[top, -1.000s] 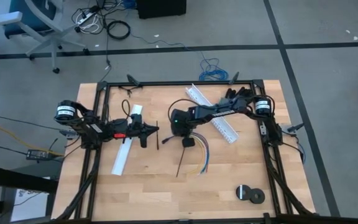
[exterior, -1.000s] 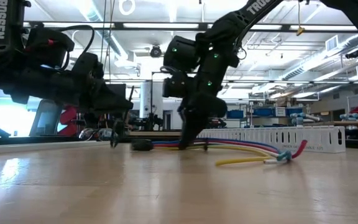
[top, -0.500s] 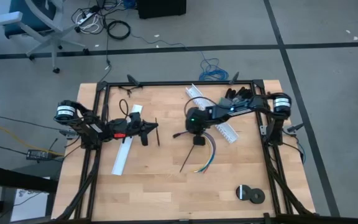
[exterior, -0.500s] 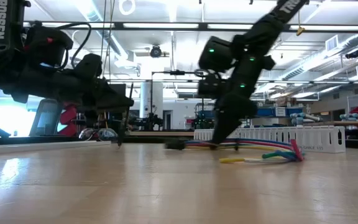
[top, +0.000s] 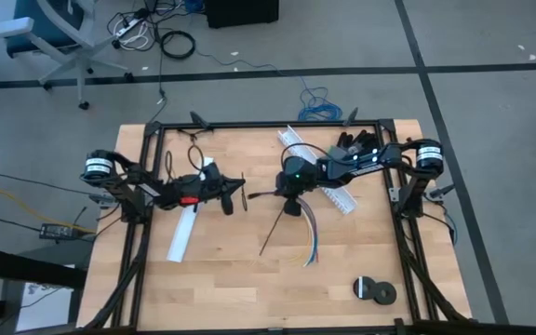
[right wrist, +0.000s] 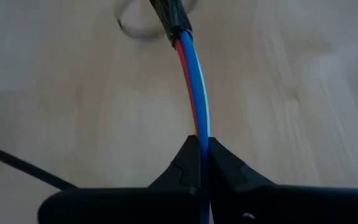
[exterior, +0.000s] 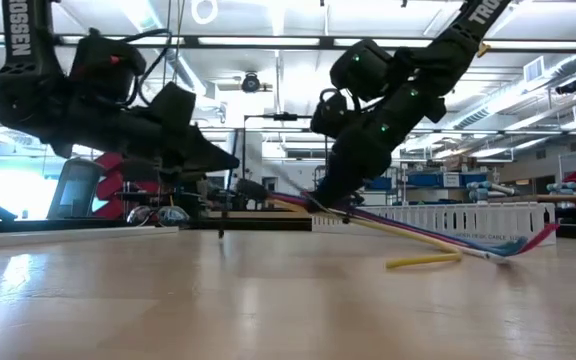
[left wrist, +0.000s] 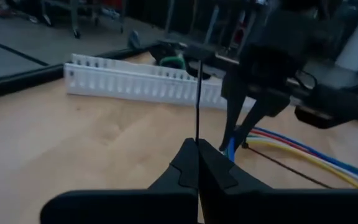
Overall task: Ziptie cables
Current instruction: Wrap the cable wires with black zip tie
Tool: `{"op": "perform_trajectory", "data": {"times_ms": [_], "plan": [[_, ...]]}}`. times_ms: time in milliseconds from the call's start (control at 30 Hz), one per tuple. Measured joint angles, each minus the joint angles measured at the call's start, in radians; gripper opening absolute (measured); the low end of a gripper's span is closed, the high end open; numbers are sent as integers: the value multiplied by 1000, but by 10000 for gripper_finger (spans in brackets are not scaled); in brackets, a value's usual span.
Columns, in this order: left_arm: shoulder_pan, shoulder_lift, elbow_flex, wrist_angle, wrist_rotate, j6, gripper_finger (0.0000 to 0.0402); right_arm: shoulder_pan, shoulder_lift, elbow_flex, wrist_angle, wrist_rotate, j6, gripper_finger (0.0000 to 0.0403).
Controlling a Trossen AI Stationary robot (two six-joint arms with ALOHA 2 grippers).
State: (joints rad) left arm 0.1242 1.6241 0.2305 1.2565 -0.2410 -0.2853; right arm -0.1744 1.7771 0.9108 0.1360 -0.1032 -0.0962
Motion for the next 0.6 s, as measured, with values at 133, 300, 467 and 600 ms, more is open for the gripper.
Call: {"op": "perform_trajectory", "data": {"times_ms": [133,300,467,600], "plan": [[0,0,38,-13,36,26,0,1,0,1,-16,-1,-2,2],[0,0,68,-13,42,59,0,11,4,1,-15,-1,-4,2],[0,0,92,-25,58,72,0,30,4,2,31,-22,-38,2],[0,0,134,-85,81,72,0,39,4,3,81,-32,-46,2]]}}
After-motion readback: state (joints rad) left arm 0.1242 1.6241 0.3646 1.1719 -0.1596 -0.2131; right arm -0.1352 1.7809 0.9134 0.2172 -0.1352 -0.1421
